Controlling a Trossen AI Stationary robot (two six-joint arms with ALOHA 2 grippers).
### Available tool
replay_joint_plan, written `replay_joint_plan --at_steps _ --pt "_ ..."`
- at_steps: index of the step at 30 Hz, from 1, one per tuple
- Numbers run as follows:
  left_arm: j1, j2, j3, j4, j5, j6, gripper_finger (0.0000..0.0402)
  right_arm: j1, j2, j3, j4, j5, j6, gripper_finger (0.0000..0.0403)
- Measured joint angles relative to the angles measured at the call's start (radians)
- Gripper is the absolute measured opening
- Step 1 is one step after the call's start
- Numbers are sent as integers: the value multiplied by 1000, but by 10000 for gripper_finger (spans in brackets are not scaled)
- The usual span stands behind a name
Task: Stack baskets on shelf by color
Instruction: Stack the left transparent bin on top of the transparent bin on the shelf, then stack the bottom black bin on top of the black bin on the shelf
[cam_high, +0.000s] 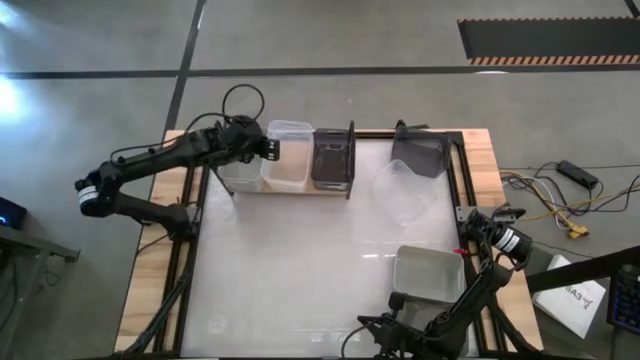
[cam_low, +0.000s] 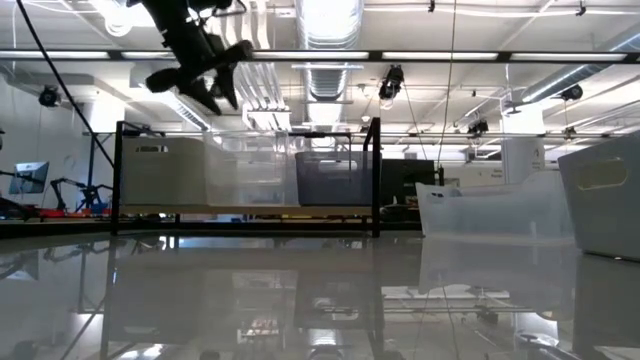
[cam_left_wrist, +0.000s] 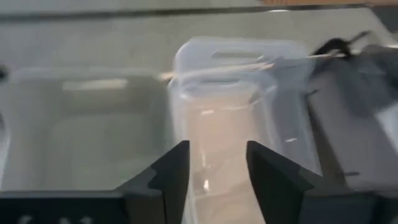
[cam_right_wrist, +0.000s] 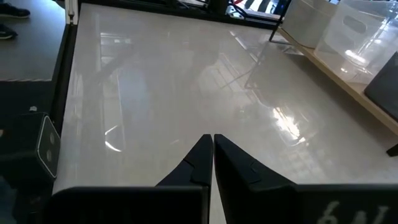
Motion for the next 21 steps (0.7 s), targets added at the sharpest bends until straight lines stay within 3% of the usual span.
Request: replay_joint_plan --at_steps 4,8,17,21 --pt "-12 -8 83 4 81 217 155 0 0 0 0 0 -6 9" --pt "-117 8 136 5 108 391 137 0 0 0 0 0 -13 9" --pt "-382 161 128 -8 -6 518 79 28 -17 -2 -11 -2 -59 9" --pt "-479 245 136 -122 -142 500 56 78 -65 -1 -7 -1 -63 9"
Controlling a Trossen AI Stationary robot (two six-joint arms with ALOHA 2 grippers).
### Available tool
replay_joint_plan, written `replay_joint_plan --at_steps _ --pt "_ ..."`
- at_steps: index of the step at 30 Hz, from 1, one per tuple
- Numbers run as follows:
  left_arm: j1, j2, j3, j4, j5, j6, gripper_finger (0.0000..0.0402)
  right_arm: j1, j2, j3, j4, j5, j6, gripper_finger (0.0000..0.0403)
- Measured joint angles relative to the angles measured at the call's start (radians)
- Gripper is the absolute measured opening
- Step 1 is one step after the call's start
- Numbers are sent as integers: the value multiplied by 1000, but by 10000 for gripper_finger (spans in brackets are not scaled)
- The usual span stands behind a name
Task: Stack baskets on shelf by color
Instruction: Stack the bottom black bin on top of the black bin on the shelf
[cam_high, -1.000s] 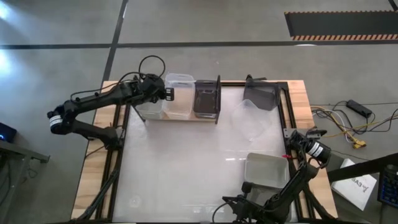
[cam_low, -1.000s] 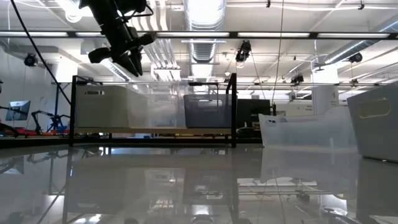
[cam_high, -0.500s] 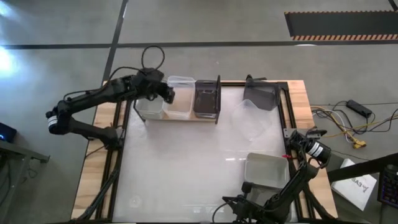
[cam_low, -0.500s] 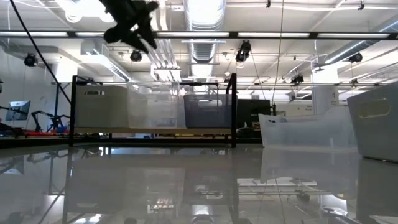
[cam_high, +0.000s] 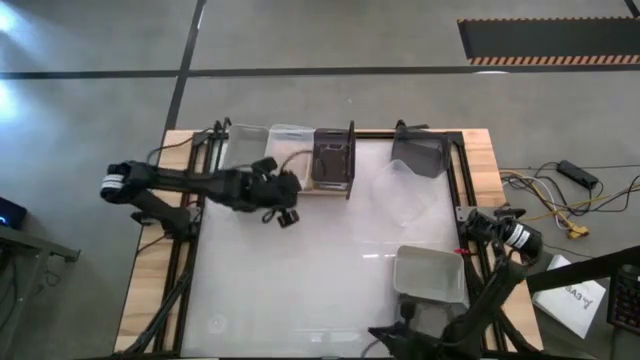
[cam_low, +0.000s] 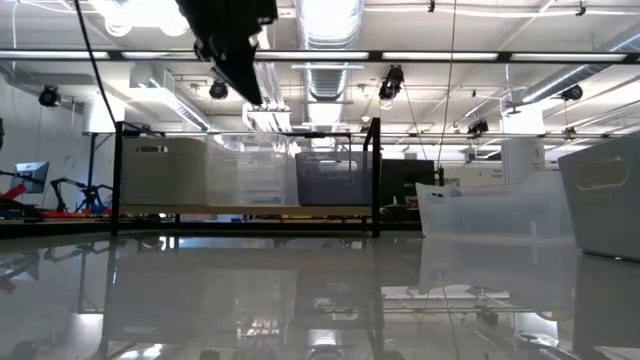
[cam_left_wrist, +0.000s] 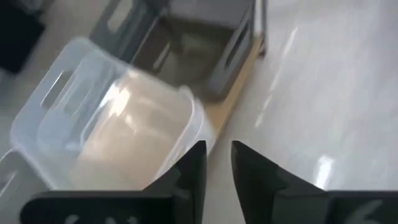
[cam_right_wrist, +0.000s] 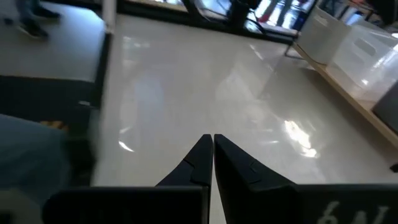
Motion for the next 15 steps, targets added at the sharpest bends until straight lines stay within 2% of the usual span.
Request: replay_joint_plan --at_steps 3,7,12,15 --pt "-6 51 5 -69 -24 -62 40 26 -23 0 0 8 0 9" --pt "1 106 -3 -81 -22 -79 20 54 -42 0 7 18 0 9" --pt "13 154 -3 -26 -46 -32 5 93 -77 0 2 16 -6 9" --pt "33 165 -3 53 -61 -3 3 116 -119 15 -13 -47 -4 9"
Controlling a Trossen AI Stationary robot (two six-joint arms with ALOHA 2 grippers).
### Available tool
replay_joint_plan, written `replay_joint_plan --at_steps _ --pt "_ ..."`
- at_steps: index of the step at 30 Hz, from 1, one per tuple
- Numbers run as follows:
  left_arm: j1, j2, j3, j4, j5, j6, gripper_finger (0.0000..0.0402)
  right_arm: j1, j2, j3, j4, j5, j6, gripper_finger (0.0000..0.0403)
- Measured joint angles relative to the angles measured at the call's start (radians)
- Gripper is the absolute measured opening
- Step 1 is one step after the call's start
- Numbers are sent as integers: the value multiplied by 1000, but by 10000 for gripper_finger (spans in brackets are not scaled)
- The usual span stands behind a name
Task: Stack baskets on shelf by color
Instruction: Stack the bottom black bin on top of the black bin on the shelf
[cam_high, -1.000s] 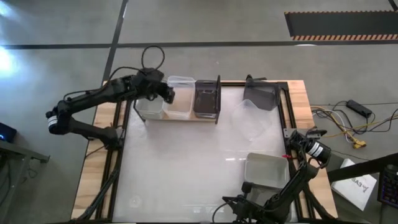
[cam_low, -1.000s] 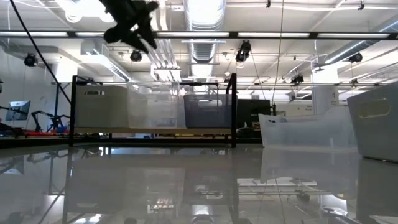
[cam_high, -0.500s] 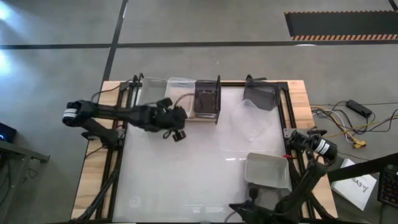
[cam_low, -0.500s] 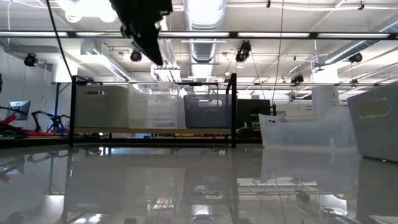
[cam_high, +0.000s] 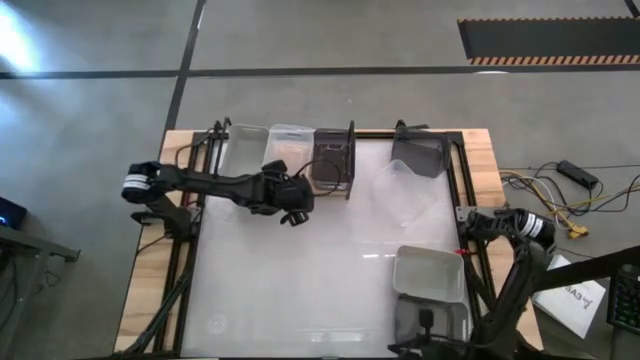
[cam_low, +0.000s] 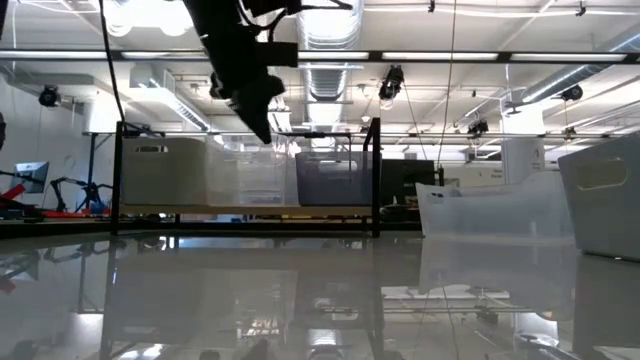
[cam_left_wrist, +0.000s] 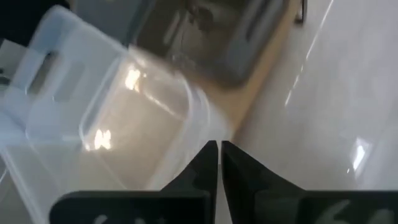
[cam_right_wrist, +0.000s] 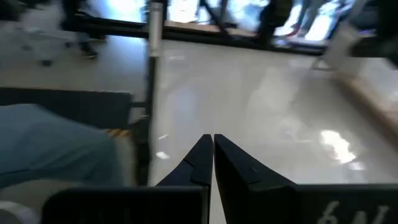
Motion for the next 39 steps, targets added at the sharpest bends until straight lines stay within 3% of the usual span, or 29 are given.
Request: replay_joint_plan --at_steps 4,7,14,20,26,33,39 --pt "8 -2 12 102 -4 36 3 11 -53 24 -30 -176 58 9" --pt "-20 -29 27 138 -4 55 3 7 -79 32 -122 -277 198 9" --pt "-193 -102 37 140 4 41 3 6 -80 33 -313 -494 512 9" --pt "-398 -109 16 147 3 -45 3 -21 -72 33 -323 -657 476 18" --pt "-579 -105 -61 221 -67 -166 3 -62 -86 33 -380 -799 501 72" --pt "-708 -101 -231 503 -180 -240 3 -67 -37 31 -425 -833 351 148" --pt "-744 -101 -378 783 -183 -234 3 -78 7 31 -368 -880 317 165"
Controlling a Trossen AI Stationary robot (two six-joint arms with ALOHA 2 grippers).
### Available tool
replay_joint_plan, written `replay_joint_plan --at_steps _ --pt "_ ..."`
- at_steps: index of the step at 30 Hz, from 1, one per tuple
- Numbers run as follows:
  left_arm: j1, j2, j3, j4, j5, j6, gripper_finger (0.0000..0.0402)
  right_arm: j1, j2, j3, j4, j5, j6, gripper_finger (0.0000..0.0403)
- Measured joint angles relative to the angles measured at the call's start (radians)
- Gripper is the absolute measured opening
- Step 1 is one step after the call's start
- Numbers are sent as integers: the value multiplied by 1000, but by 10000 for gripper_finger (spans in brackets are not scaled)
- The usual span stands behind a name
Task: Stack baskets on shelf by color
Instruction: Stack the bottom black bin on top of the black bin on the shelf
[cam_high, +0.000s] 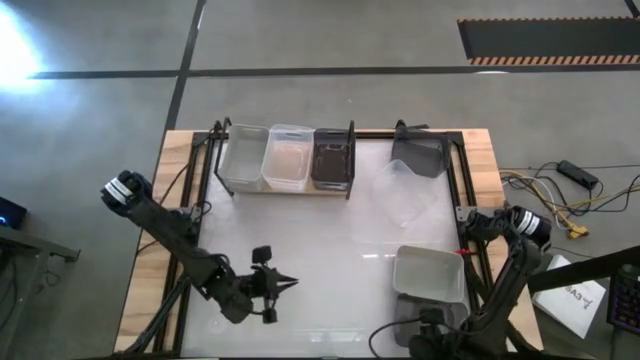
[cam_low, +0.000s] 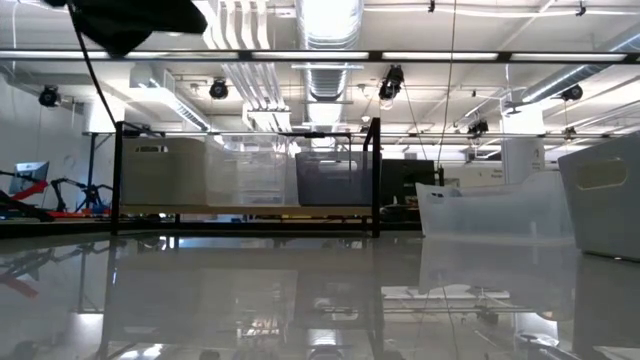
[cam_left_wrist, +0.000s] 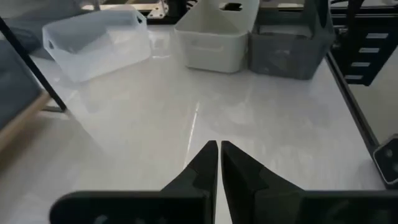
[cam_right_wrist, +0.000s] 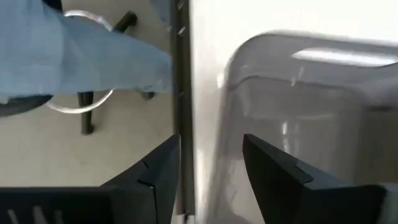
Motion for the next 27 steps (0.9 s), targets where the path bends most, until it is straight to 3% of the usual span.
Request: replay_joint_plan --at_steps 9,15,18,23,27 --pt "-4 0 -53 122 -1 2 3 -44 86 0 52 -49 11 130" --pt "-4 0 -52 120 -1 2 3 -90 108 36 55 -45 -73 58" --pt "-4 0 -53 122 -1 2 3 -119 108 71 108 -44 -211 19" --pt "-4 0 -53 123 0 2 3 -179 107 85 297 -44 -600 12" --pt "-4 0 -53 123 0 2 3 -260 107 85 319 -15 -933 10"
